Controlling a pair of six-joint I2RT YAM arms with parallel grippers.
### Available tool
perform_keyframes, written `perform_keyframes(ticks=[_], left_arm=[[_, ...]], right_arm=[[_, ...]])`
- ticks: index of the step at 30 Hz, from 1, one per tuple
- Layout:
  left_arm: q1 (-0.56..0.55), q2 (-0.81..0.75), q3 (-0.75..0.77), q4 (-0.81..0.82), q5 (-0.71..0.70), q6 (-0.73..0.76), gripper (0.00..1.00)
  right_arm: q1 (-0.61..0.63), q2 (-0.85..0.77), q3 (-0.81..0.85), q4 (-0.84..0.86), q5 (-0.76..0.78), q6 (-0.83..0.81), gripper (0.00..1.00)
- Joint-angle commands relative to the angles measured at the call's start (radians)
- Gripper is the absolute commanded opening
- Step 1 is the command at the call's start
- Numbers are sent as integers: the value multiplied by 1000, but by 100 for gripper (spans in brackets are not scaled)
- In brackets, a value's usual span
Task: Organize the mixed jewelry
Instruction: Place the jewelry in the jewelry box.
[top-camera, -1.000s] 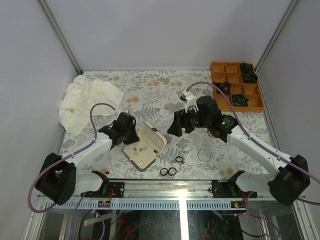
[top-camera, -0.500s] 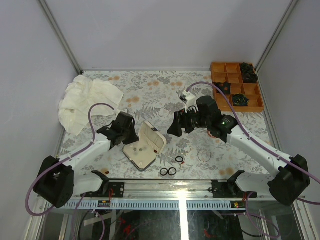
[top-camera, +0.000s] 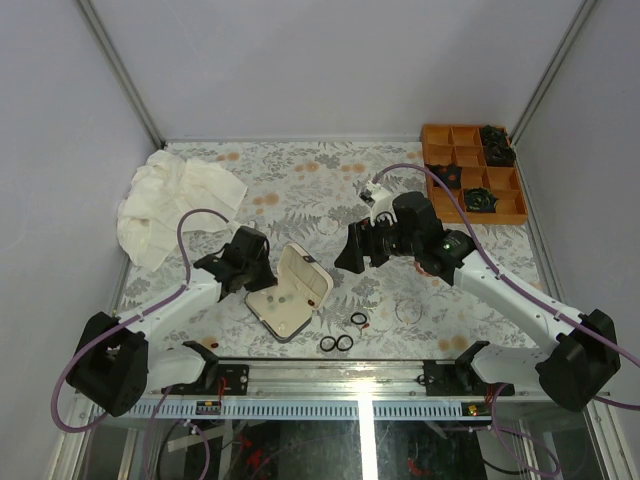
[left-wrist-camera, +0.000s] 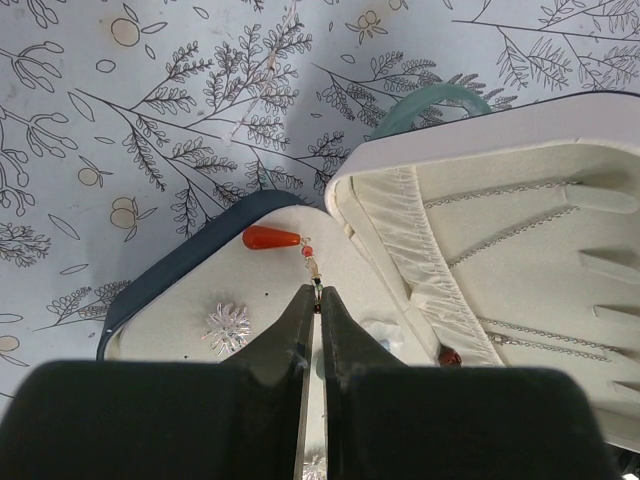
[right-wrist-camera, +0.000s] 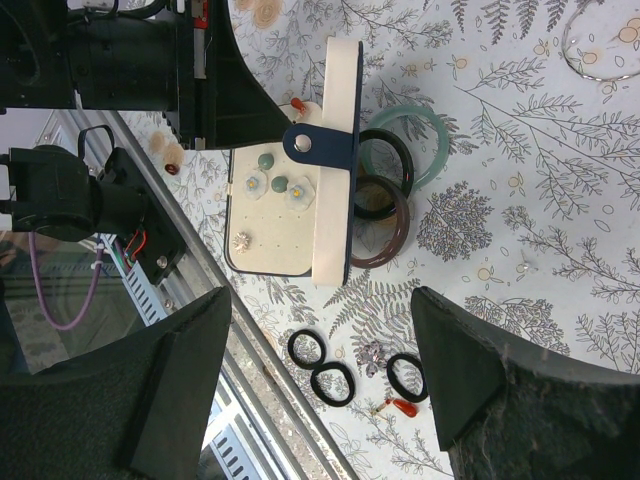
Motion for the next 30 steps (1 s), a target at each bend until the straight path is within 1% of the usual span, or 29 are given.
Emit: perform_keyframes(ticks=[1,21,30], left_arm=[[7,-4,-9,5,11,6,0],[6,45,14,35,11,17,0],[5,42,22,45,5,14,0]], right_arm=[[-5,-9,3,48,-28,7,80],[-7,-13,3,49,-37,7,80],[-5,-15,3,52,-44,9,80]])
